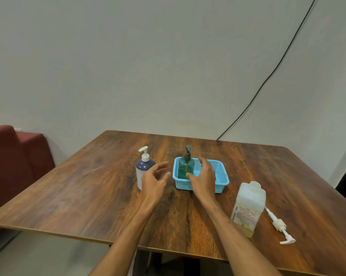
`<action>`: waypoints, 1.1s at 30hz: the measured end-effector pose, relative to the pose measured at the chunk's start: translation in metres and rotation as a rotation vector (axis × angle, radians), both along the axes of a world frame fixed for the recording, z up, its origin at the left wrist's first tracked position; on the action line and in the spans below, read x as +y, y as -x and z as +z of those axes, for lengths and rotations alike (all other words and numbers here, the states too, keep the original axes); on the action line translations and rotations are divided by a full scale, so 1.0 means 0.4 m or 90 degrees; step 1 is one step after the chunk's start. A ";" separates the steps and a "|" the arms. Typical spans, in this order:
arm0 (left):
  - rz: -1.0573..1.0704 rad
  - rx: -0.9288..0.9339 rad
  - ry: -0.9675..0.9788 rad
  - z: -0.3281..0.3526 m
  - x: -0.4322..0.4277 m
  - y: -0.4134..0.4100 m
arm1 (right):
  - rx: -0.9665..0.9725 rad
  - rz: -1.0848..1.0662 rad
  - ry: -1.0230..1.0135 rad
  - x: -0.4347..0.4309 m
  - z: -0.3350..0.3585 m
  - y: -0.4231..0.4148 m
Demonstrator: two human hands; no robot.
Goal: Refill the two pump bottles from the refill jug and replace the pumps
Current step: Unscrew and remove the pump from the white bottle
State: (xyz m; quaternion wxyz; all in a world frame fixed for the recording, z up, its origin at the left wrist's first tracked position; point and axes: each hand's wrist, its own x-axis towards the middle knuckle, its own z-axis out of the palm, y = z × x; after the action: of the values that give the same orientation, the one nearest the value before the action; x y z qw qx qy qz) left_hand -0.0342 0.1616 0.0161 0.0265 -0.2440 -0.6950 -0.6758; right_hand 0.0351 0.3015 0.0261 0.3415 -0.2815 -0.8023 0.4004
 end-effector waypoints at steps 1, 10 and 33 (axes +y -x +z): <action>0.004 0.000 -0.002 -0.003 -0.012 -0.008 | 0.028 -0.011 -0.021 -0.021 -0.001 -0.017; 0.161 0.018 -0.033 -0.045 -0.130 -0.019 | 0.075 0.084 -0.036 -0.153 -0.057 -0.058; -0.010 0.041 0.092 -0.043 -0.117 0.199 | -0.014 0.277 0.093 -0.183 -0.081 0.205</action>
State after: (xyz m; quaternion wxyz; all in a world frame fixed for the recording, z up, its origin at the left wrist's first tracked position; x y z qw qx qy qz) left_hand -0.1138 0.1147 -0.0011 0.0257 -0.2726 -0.7386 -0.6161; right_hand -0.0469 0.2281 -0.0062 0.2173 -0.1304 -0.8164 0.5189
